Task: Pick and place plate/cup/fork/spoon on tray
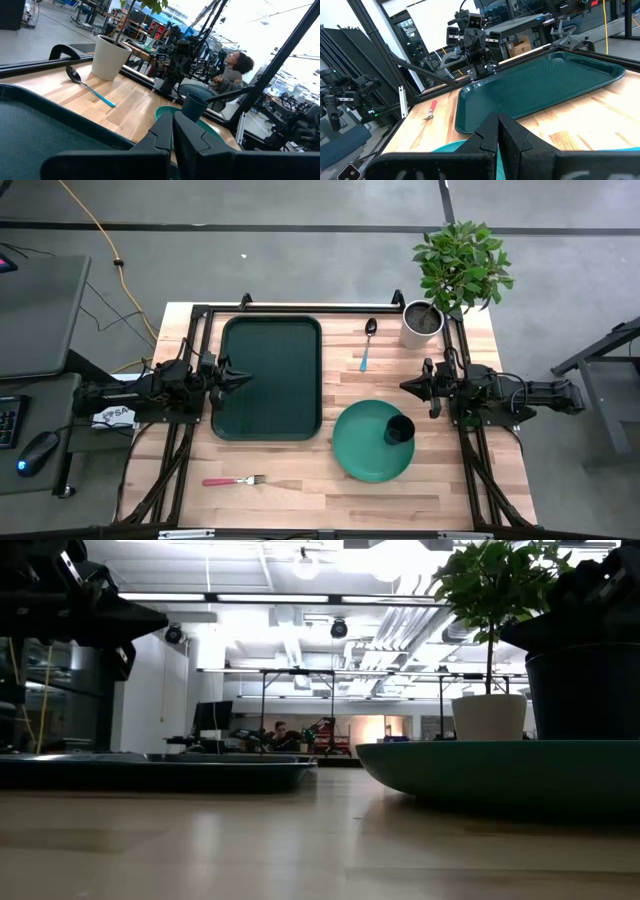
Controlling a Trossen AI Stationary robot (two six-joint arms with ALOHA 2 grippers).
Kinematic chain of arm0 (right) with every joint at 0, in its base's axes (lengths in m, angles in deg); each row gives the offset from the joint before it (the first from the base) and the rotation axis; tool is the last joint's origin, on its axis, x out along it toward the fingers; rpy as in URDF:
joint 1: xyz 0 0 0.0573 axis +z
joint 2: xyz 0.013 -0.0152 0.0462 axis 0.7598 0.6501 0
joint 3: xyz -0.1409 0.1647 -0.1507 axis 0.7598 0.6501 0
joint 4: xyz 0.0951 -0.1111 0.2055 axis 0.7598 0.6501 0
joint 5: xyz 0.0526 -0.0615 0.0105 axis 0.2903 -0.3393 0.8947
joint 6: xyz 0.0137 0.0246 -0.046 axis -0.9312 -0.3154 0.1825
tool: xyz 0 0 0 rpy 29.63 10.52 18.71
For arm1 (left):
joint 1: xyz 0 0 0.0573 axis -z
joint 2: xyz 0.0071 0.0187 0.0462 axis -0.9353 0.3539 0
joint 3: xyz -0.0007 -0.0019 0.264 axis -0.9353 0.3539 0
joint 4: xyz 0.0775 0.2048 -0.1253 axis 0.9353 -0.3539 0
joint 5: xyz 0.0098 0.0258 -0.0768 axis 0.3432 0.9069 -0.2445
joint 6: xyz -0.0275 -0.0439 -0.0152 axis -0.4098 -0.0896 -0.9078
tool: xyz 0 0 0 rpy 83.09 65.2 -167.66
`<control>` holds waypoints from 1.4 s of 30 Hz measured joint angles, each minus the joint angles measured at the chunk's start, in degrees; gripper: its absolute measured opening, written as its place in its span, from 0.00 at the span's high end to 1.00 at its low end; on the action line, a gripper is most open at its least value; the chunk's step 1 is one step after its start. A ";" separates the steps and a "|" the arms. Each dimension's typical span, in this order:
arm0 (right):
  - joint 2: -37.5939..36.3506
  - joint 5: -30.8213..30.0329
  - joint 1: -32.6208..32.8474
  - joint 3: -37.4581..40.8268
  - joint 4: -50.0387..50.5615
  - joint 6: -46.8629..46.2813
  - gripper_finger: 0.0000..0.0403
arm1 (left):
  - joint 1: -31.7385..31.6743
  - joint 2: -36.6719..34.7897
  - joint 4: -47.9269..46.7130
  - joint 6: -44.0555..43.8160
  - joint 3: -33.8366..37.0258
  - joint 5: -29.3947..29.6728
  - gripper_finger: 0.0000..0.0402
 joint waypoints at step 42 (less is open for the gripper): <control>15.88 -3.09 -0.09 -36.68 7.43 -21.74 0.84 | 0.02 0.02 0.00 0.02 0.01 0.00 1.00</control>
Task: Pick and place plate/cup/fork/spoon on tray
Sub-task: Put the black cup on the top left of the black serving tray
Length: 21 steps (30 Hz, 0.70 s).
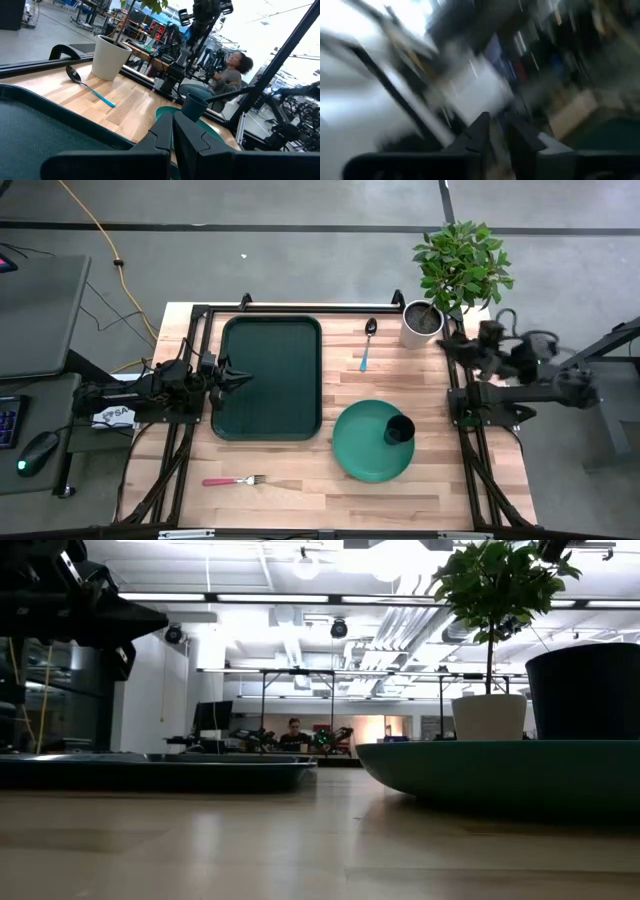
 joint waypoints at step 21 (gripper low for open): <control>38.90 9.60 13.38 -16.10 54.56 -24.08 0.59 | -0.02 -0.01 0.00 -0.02 -0.01 0.00 1.00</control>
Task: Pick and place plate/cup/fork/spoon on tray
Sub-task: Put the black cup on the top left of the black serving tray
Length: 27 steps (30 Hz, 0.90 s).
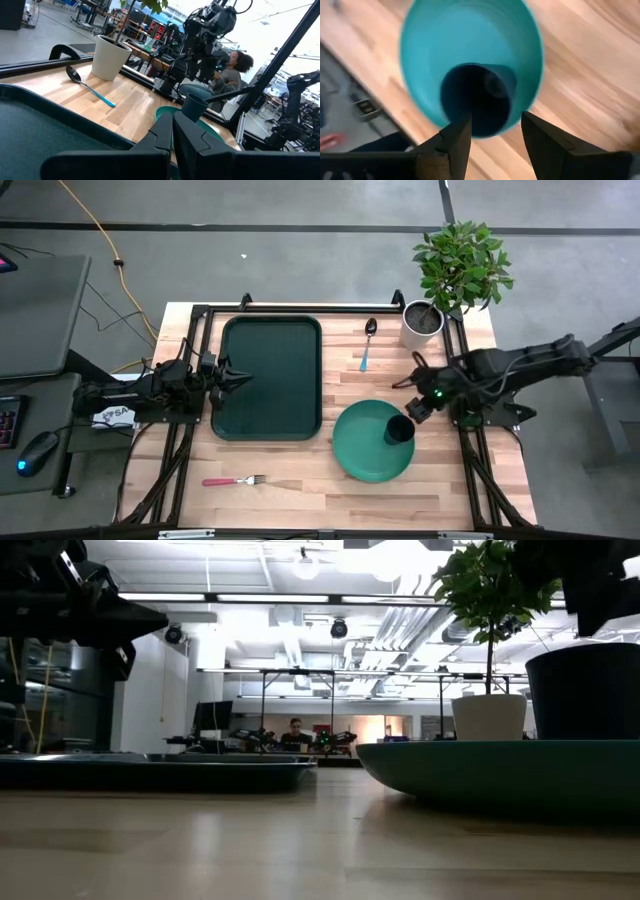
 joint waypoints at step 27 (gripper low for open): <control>21.77 -8.52 6.97 0.04 0.33 2.50 0.70 | 0.00 -0.01 0.00 0.00 0.02 -0.02 1.00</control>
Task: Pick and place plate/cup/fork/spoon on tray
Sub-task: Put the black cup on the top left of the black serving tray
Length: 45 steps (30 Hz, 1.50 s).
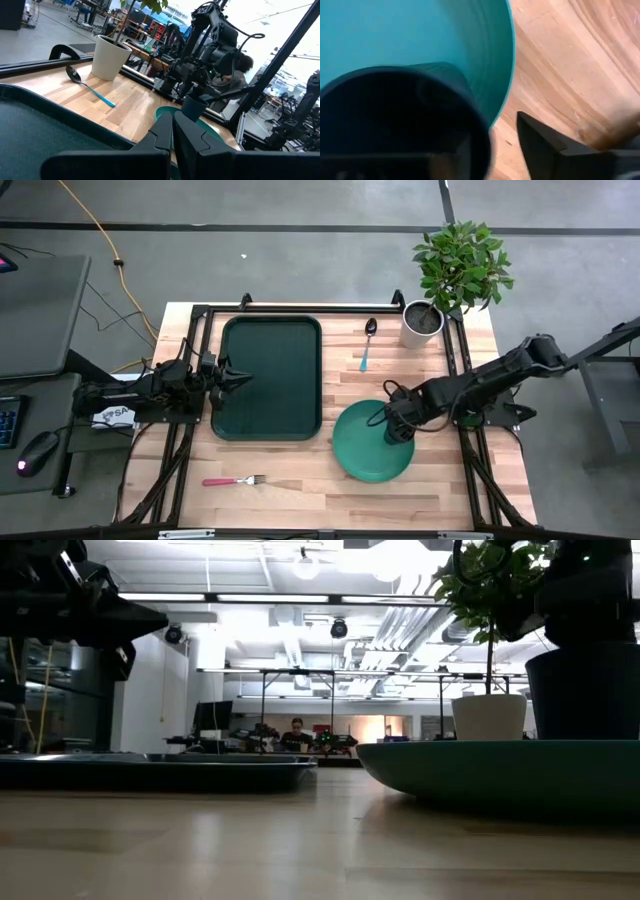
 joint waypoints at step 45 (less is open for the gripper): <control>55.84 -4.95 -38.35 -79.24 0.28 31.60 1.00 | 0.01 0.02 0.00 0.02 -0.01 0.00 1.00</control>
